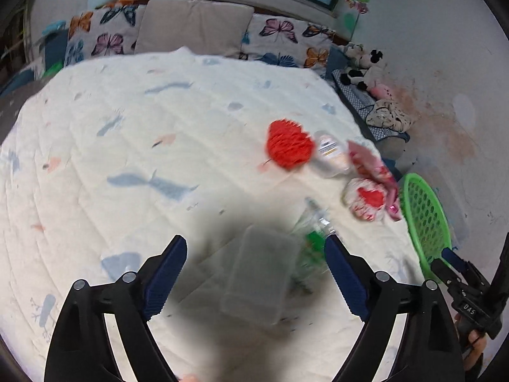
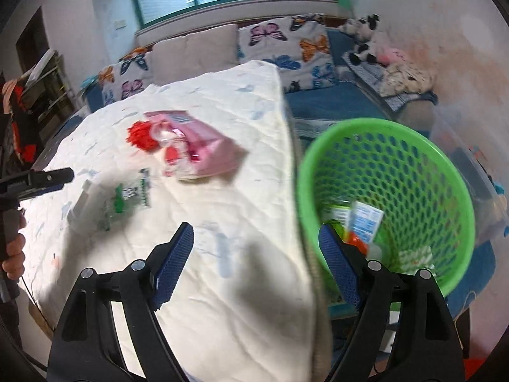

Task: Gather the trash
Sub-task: 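Move both tools back over the table toward the remaining trash, then grasp the clear plastic box with the left tool while the right tool grasps the green candy wrapper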

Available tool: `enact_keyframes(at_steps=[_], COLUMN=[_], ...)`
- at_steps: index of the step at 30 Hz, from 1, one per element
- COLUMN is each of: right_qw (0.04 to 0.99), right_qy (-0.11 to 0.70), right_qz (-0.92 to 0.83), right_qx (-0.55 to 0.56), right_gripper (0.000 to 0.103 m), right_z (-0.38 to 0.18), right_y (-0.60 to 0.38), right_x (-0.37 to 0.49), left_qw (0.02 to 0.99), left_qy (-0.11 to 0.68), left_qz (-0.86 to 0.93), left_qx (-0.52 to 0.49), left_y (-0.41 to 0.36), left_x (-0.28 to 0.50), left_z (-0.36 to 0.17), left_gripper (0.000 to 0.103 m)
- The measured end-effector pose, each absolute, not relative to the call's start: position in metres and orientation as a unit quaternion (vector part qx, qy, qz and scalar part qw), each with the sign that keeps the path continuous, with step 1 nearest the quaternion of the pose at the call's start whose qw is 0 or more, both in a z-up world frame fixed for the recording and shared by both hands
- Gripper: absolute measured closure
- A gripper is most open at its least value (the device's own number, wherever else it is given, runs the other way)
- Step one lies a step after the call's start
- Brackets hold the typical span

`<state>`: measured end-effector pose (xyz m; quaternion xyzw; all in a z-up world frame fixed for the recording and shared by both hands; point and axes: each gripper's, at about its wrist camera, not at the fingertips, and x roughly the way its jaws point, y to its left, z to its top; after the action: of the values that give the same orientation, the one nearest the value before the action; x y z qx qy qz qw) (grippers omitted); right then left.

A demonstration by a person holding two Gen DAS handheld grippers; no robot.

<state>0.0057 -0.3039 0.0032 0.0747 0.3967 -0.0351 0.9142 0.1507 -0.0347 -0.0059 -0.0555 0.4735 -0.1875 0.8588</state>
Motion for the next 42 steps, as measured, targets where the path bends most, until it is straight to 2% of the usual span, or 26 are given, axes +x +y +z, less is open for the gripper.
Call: enact_keyframes(at_steps=[22,24,25,27,28,30,39,41,42], right_qw=[0.910,0.909,0.908,0.907,0.906,0.905,0.896,0.894,0.893], right_qy=[0.413,0.415,0.416,0.418,0.420,0.422,0.433,0.435,0.435], right_qz=[0.016,0.020,0.021,0.024,0.028,0.034,0.082,0.097,0.100], right_qx=[0.042,0.042,0.042,0.044,0.047,0.049,0.050,0.052,0.053], right_gripper=[0.022,0.022,0.022,0.022,0.022,0.022,0.022,0.014,0.014], right_z=[-0.002,-0.003,-0.004,-0.005,-0.006,-0.007,-0.011,-0.013,-0.014], right_y=[-0.247,-0.244,-0.243,-0.241,-0.240,-0.237,-0.209,-0.199,-0.196], right_x=[0.027,0.028,0.029,0.030,0.031,0.033,0.050,0.057,0.060], left_qw=[0.835,0.832,0.831,0.828,0.828,0.825,0.849,0.854,0.856], left_qy=[0.495,0.500,0.505,0.508,0.509,0.510,0.470,0.464,0.460], left_qz=[-0.238,-0.236,-0.234,-0.234,-0.236,-0.241,-0.235,-0.229,-0.226], left_qx=[-0.038,-0.030,-0.024,-0.021,-0.020,-0.024,-0.055,-0.062,-0.065], left_y=[-0.043,-0.046,-0.048,-0.050,-0.050,-0.049,-0.019,-0.010,-0.006], left_x=[0.151,0.151,0.152,0.152,0.152,0.151,0.148,0.148,0.148], left_z=[-0.038,-0.042,-0.045,-0.048,-0.049,-0.049,-0.018,-0.011,-0.008], left_gripper=[0.018,0.022,0.030,0.034,0.041,0.049,0.050,0.050,0.050])
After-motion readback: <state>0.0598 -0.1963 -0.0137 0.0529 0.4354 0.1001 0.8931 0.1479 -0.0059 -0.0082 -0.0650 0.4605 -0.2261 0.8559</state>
